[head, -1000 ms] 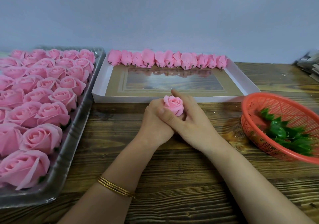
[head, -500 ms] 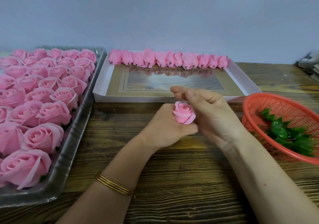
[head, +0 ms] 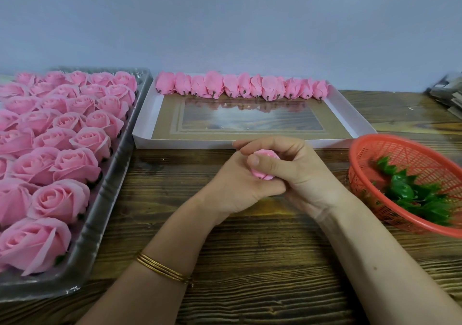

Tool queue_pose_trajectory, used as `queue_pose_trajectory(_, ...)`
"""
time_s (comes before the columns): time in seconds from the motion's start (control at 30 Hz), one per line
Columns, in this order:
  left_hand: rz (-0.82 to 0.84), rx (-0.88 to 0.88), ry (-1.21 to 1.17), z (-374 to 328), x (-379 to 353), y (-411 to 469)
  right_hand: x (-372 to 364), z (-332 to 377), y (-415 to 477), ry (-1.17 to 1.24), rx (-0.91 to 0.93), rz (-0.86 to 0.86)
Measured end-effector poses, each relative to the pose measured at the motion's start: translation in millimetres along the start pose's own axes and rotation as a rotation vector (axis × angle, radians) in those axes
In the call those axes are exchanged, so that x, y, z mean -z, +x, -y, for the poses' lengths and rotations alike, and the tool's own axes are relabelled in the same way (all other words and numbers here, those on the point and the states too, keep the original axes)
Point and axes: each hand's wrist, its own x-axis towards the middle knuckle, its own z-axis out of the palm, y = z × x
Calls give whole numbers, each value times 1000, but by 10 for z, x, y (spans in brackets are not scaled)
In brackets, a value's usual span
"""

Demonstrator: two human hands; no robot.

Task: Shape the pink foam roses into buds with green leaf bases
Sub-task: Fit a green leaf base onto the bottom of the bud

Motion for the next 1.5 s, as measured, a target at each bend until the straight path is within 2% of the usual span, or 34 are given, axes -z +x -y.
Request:
queue_pose_trajectory(0.37,19,18,-20,-27,12,-9,6,-1,-3,8,-19,28)
queue_pose_trajectory(0.87,18,-54,9,3,33,1,0,-73,5,28,-25,20)
queue_pose_trajectory(1.23,43,-32,70,-53,44,-13,65,-111,32,-36,-34,119)
queue_pose_trajectory(1.4,-26,-1,33,-67,25,-19,120,-64,32,29,-78,98)
queue_pose_trajectory(1.5,-65,9,21,-65,7,-24,131,-15,31,79,-26,63)
